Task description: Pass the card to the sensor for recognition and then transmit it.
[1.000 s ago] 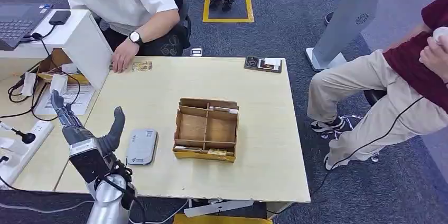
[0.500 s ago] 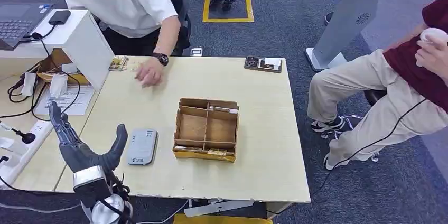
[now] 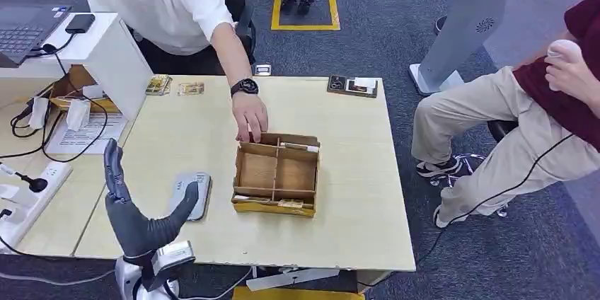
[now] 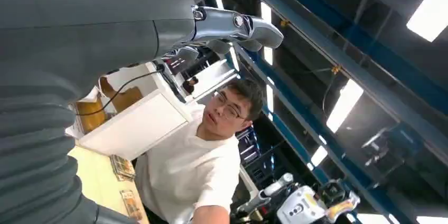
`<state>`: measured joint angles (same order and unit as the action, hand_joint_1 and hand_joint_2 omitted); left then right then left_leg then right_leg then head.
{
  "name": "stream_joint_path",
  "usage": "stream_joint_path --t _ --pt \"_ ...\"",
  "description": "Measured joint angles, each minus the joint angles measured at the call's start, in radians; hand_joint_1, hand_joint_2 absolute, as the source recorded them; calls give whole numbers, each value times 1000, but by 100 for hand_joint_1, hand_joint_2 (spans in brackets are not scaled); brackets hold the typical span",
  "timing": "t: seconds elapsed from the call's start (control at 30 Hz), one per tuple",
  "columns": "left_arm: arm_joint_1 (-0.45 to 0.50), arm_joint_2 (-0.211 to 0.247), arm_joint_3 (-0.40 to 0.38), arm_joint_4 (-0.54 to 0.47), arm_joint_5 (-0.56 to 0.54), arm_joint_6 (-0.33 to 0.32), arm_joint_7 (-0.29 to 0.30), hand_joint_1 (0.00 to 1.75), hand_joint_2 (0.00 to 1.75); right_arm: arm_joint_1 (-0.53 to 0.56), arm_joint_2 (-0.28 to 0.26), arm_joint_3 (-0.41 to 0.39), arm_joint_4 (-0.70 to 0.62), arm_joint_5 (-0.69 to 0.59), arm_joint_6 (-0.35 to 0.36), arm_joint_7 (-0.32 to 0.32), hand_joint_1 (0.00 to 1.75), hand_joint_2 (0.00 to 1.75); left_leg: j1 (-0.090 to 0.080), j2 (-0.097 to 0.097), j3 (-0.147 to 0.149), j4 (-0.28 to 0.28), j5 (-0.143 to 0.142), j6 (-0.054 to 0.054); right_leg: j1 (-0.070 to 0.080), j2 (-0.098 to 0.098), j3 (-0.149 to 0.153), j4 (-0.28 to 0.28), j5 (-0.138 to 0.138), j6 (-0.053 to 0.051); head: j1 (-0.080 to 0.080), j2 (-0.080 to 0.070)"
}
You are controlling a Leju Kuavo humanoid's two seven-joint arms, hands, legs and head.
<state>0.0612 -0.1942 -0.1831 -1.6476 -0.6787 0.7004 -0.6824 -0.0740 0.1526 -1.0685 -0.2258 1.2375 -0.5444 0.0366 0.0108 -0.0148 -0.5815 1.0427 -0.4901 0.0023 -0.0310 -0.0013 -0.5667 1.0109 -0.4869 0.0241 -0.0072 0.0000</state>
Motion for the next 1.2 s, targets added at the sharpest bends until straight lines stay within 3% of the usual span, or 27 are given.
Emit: stream_joint_path --t 0.2,0.4,0.63,0.93,1.2 --pt "2 13 -58 45 -110 0 73 0 175 0 -3 0 0 6 5 1 0 175 0 0 0 0 0 0 0 0 0 0 0 0 0 0" --pt "-14 70 -153 113 -213 0 162 0 175 -1 -10 0 0 13 21 2 0 175 0 0 0 0 0 0 0 0 0 0 0 0 0 0" --pt "-35 110 -219 164 -225 0 185 0 175 -1 -15 0 0 16 22 2 0 175 0 0 0 0 0 0 0 0 0 0 0 0 0 0" --pt "-89 181 -346 245 -219 0 262 0 175 -2 -17 0 0 19 34 2 0 175 0 0 0 0 0 0 0 0 0 0 0 0 0 0" --pt "-129 212 -414 297 -261 -9 317 0 175 -3 -20 0 0 20 38 2 0 175 0 0 0 0 0 0 0 0 0 0 0 0 0 0"
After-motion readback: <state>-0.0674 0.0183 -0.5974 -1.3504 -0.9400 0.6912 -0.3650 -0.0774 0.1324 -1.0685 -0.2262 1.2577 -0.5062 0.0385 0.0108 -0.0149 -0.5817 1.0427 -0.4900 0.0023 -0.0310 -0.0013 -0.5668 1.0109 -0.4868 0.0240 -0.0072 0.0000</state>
